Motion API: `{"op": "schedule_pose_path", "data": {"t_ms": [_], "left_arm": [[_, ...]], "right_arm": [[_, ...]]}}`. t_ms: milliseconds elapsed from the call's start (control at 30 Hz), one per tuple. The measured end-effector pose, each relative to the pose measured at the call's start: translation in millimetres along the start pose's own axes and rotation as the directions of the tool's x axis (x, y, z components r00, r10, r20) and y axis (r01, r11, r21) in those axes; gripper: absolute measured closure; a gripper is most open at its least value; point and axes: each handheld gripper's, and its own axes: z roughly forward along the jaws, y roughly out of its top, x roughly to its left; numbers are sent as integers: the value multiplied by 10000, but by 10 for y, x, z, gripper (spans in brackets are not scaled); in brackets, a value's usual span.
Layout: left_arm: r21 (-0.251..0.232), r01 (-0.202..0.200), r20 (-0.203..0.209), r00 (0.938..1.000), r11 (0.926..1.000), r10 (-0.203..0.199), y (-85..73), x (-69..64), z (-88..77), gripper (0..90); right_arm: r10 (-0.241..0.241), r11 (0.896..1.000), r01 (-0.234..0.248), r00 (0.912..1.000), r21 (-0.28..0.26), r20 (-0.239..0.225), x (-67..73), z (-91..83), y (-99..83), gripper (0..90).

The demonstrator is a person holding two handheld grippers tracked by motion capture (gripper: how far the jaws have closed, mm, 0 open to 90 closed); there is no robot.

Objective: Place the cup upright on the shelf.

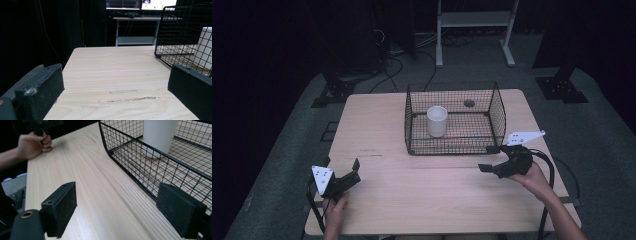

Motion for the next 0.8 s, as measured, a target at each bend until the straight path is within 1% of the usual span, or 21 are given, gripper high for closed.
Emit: {"op": "schedule_pose_path", "data": {"t_ms": [67, 133, 233, 267, 333, 367, 433, 467, 567, 600, 633, 700, 733, 767, 800], "left_arm": [[-3, 3, 0, 10000, 10000, -3, 0, 0, 0, 0], [2, 5, -5, 10000, 10000, -5, 0, 1, 0, 0], [-8, 9, 1, 10000, 10000, -9, 0, 1, -1, 0], [-6, 6, 3, 10000, 10000, -6, 0, 1, -1, 0], [1, 5, -9, 10000, 10000, -5, 0, -1, 1, 0], [0, 2, -8, 10000, 10000, -2, 0, -1, 0, 0], [-4, -7, -6, 10000, 10000, 7, 0, -3, -1, 0], [-9, -12, -8, 10000, 10000, 12, 0, -3, -1, 0], [1, 8, 0, 10000, 10000, -8, 0, 0, 1, 0], [12, 24, 0, 10000, 10000, -24, 0, 4, 1, 0], [20, 41, -16, 10000, 10000, -41, 1, 6, 1, 0], [22, 66, -28, 10000, 10000, -66, 1, 10, 0, 0], [8, 76, -38, 10000, 10000, -76, 0, 10, 2, 0], [10, 75, -45, 10000, 10000, -75, 0, 10, 4, 0], [17, 88, -51, 9999, 10000, -87, 1, 11, 6, 0]], "right_arm": [[-4, 10000, 4, 10000, -49, -12, 19, -3, -20, 158], [-81, 9999, 82, 9999, -81, 95, 43, -1, -49, 158], [-21, 10000, 22, 9999, -39, 165, 76, 9, -139, 158], [14, 9999, -12, 9999, -114, 153, 89, 10, -173, 158], [-93, 10000, 94, 9994, -33, 341, 128, 12, -230, 157], [-99, 9999, 103, 9990, -99, 445, 148, 10, -269, 158], [11, 9995, 0, 9993, -309, 372, 179, 0, -325, 158], [19, 9993, -2, 9990, -387, 441, 204, -11, -353, 158], [27, 9962, 22, 9984, -872, 569, 282, -47, -436, 158], [7, 9954, 60, 9975, -957, 704, 312, -56, -467, 157], [24, 9930, 82, 9960, -1176, 893, 349, -68, -515, 156], [307, 9837, -155, 9961, -1789, 825, 395, -84, -598, 147], [460, 9735, -250, 9951, -2272, 877, 433, -91, -664, 147], [496, 9681, -240, 9940, -2495, 971, 465, -90, -704, 146], [415, 9691, -170, 9947, -2461, 945, 492, -88, -722, 144]]}}
